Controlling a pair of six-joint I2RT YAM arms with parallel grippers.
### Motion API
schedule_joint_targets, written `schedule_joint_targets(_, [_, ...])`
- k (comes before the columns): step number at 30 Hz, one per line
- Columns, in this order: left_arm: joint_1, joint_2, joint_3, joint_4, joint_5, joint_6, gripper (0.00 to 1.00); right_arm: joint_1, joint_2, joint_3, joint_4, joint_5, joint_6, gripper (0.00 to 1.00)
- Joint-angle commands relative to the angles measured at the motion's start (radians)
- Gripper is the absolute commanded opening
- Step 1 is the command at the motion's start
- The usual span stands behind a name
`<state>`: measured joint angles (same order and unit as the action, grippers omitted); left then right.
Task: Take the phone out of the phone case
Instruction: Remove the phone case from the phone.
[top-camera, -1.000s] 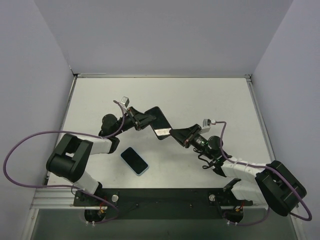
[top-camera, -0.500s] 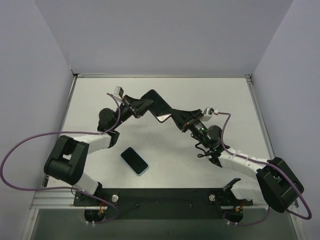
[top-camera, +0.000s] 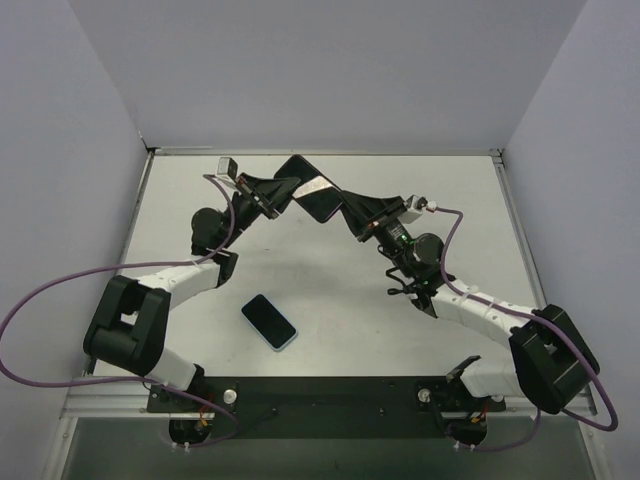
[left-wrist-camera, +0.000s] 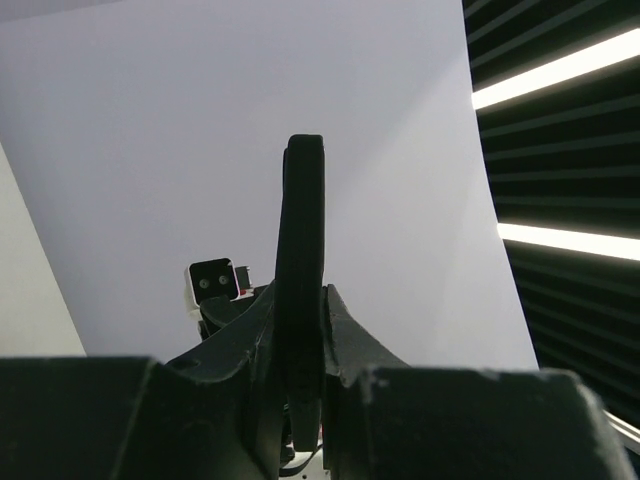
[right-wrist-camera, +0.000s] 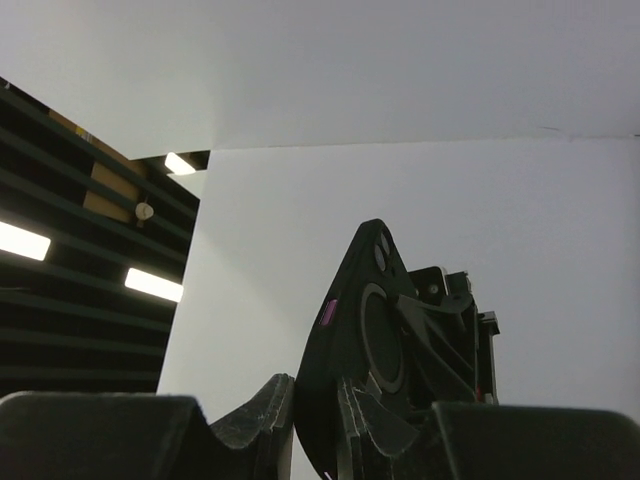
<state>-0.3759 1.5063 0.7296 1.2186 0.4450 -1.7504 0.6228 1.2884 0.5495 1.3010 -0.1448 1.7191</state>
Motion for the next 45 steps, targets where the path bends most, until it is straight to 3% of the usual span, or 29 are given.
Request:
schedule_joint_targets(1, [-0.052, -0.063, 0.105, 0.438, 0.113, -0.054, 0.00, -0.001, 0.029, 0.073, 0.363, 0.013, 0.079, 0.00])
schedule_joint_targets(21, [-0.052, -0.215, 0.145, 0.374, 0.041, -0.034, 0.00, -0.014, 0.094, 0.185, 0.366, 0.027, 0.165, 0.00])
schedule_joint_targets(33, [-0.055, -0.224, 0.082, 0.443, -0.018, -0.029, 0.00, -0.012, 0.138, 0.247, 0.366, 0.063, 0.235, 0.00])
schedule_joint_targets(45, [-0.055, -0.268, 0.165, 0.443, -0.025, -0.027, 0.00, -0.006, 0.186, 0.263, 0.366, 0.079, 0.280, 0.00])
